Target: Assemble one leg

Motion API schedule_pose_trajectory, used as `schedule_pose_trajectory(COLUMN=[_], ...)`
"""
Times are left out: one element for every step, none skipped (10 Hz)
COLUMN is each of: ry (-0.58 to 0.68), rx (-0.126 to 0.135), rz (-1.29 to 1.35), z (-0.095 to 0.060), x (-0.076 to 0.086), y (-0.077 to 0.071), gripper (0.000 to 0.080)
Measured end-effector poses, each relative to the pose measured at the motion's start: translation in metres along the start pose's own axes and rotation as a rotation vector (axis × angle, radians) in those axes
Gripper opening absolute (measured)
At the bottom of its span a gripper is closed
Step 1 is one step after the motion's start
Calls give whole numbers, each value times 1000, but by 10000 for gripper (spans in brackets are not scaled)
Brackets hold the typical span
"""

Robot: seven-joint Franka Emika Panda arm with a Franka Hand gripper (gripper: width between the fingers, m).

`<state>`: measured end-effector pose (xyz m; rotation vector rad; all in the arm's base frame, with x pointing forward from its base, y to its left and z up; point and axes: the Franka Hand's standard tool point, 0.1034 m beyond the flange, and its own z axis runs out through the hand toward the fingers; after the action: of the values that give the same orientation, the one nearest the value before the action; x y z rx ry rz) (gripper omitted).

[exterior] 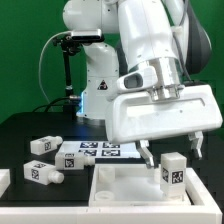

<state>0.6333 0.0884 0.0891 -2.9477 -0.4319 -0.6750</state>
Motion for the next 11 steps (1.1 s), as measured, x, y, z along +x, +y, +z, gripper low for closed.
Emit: schedule_pose_trajectory(ry=[-72,-163,-202,-260,-309,-377,-368,-371,-372,-374,-377], rx=[18,40,49,69,87,113,116,112,112,105,96], rz=[37,59,63,76,75,66,39,65,72,111,159], z=[3,5,9,12,12,13,18,18,18,19,19], x=[1,3,3,-3,-5,-3,-1,-2,-3,-3,-3], y=[-2,-5,-2,-6,-9,-6,2,1,1,0,0], gripper=[649,649,649,649,649,649,649,608,608,439,301])
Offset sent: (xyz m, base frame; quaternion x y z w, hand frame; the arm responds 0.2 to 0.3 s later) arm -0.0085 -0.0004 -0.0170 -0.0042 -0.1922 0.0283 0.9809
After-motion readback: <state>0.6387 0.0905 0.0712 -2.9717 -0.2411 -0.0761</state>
